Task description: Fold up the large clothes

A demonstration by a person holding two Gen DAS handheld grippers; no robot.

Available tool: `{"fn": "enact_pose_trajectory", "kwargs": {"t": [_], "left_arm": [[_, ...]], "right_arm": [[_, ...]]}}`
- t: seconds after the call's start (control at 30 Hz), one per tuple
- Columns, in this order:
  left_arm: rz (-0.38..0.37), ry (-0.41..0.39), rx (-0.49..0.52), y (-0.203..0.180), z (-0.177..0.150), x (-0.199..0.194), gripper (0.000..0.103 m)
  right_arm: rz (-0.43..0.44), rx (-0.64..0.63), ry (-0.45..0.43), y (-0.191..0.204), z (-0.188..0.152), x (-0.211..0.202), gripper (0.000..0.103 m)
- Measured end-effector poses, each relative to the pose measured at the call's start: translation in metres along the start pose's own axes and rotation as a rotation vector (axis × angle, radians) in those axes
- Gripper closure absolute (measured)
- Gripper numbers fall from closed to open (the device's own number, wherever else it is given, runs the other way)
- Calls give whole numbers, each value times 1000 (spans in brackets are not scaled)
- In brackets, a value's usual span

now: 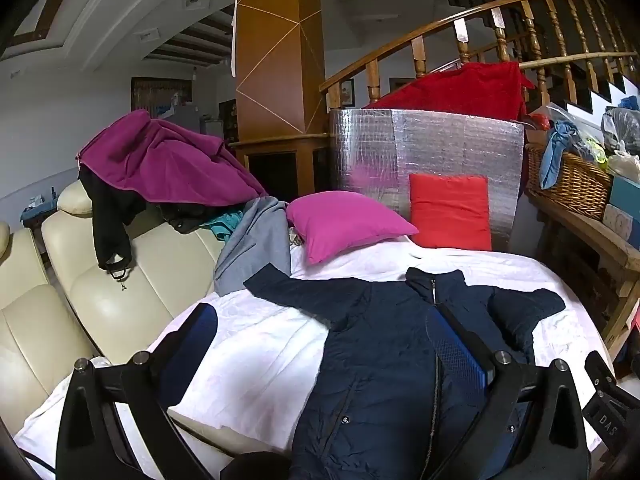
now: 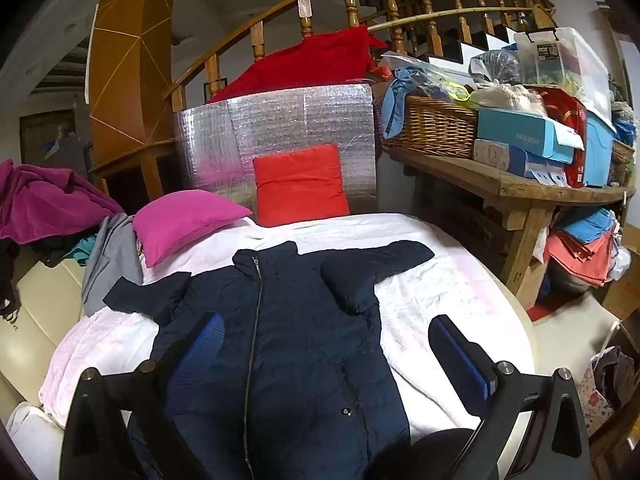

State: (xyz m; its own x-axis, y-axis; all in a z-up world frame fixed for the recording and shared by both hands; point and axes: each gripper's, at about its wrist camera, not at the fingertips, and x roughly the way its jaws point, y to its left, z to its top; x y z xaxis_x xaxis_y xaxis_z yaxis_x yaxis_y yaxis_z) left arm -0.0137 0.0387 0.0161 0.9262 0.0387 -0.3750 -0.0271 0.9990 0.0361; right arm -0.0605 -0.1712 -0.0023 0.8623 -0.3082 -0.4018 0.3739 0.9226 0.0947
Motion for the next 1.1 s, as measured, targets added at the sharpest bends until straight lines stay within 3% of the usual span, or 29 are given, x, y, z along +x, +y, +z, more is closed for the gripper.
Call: {"fn": "enact_pose_trajectory", "kwargs": {"t": [1.1], "left_arm": [[9, 10, -2, 8, -5, 9, 0]], "right_arm": [[-2, -7, -2, -1, 0, 6, 0]]}}
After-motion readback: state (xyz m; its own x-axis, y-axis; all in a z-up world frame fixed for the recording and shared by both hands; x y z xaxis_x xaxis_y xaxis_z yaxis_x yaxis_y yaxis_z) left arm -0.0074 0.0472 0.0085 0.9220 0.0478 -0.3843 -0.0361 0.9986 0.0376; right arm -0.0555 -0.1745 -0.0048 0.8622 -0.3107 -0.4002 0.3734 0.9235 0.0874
